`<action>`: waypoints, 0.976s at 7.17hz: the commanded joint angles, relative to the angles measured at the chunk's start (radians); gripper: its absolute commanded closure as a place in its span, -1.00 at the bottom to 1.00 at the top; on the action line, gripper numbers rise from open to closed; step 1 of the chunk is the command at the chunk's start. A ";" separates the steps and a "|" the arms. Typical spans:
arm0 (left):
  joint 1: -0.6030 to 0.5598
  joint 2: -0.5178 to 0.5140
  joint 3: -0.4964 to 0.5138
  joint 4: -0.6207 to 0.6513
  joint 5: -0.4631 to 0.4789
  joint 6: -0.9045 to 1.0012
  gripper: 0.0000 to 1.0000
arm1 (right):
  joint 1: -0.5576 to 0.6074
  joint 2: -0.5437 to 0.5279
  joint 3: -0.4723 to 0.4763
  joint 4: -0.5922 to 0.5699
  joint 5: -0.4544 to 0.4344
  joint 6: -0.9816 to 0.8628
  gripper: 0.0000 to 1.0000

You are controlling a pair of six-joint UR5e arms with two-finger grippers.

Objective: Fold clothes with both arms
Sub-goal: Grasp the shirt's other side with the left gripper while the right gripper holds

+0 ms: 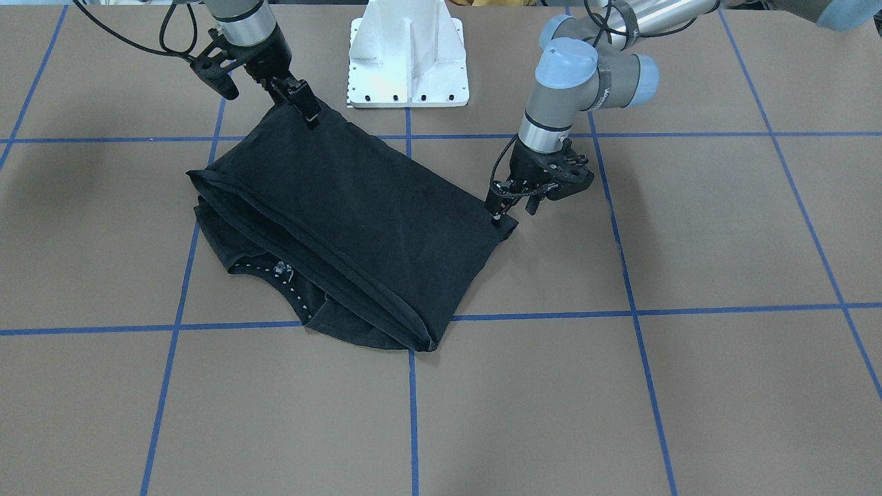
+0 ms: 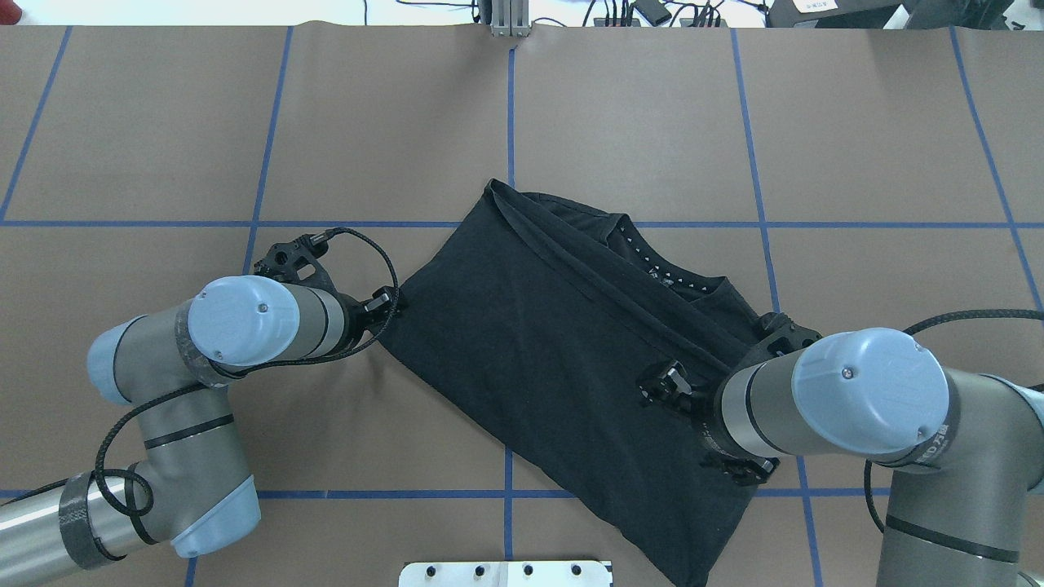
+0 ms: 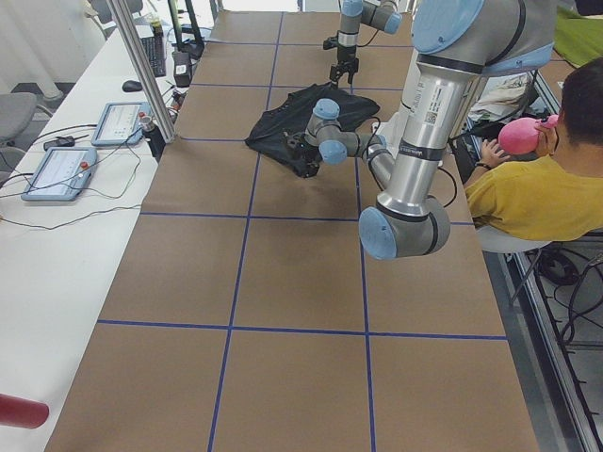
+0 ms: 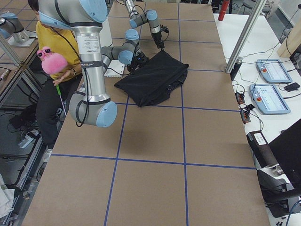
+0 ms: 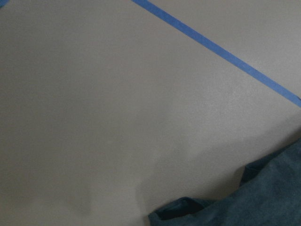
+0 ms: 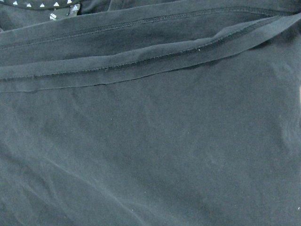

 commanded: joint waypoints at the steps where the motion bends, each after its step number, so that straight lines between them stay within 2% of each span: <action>1: 0.003 -0.004 0.008 -0.004 0.000 0.000 -0.57 | 0.002 0.001 -0.006 -0.002 0.002 0.000 -1.00; 4: 0.003 -0.018 0.022 -0.005 0.000 0.002 -0.36 | 0.005 -0.010 0.000 -0.003 0.000 0.001 -1.00; 6: 0.001 -0.019 0.029 -0.004 0.006 0.003 -0.36 | 0.004 -0.007 -0.002 -0.003 0.000 0.001 -1.00; 7: 0.001 -0.019 0.032 -0.004 0.006 0.000 -0.23 | 0.005 -0.007 -0.002 -0.005 0.000 0.001 -1.00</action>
